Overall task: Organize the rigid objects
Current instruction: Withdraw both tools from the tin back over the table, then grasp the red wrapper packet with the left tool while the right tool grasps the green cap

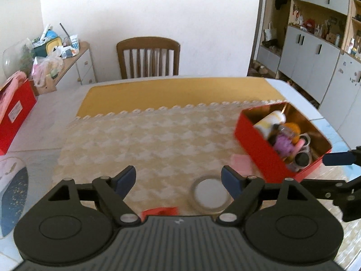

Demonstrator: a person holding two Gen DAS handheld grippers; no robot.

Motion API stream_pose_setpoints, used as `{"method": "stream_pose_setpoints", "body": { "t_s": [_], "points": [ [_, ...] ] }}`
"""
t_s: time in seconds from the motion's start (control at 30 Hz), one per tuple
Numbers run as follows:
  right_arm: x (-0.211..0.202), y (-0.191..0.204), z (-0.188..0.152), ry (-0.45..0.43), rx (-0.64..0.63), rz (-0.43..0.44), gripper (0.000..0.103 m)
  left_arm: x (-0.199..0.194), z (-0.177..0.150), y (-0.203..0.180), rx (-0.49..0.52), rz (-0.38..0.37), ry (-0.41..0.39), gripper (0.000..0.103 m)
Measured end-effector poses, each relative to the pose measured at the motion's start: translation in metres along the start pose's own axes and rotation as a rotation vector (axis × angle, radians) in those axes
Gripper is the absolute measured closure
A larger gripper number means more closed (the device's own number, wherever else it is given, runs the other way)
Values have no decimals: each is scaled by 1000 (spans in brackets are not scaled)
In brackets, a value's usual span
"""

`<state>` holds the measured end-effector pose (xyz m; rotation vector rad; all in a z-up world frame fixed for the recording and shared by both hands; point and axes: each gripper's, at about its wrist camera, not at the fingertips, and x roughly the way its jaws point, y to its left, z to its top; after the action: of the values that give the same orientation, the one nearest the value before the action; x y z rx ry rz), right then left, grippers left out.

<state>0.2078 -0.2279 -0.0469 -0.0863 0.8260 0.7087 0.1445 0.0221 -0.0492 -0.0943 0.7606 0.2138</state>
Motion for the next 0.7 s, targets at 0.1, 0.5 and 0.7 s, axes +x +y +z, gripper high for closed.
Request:
{"method": "stream_pose_setpoints", "body": {
  "t_s": [0.1,0.5,0.7],
  "points": [
    [10,11,-5,23,13,-8,3,6,-7,21,-4,10,29,20],
    [48,48,-23,104,9,-55,14,42,-34,65,-18,23,128,20],
    [67,62,-28,136,-13,-79,25,53,-42,54,15,-26,137,20]
  ]
}}
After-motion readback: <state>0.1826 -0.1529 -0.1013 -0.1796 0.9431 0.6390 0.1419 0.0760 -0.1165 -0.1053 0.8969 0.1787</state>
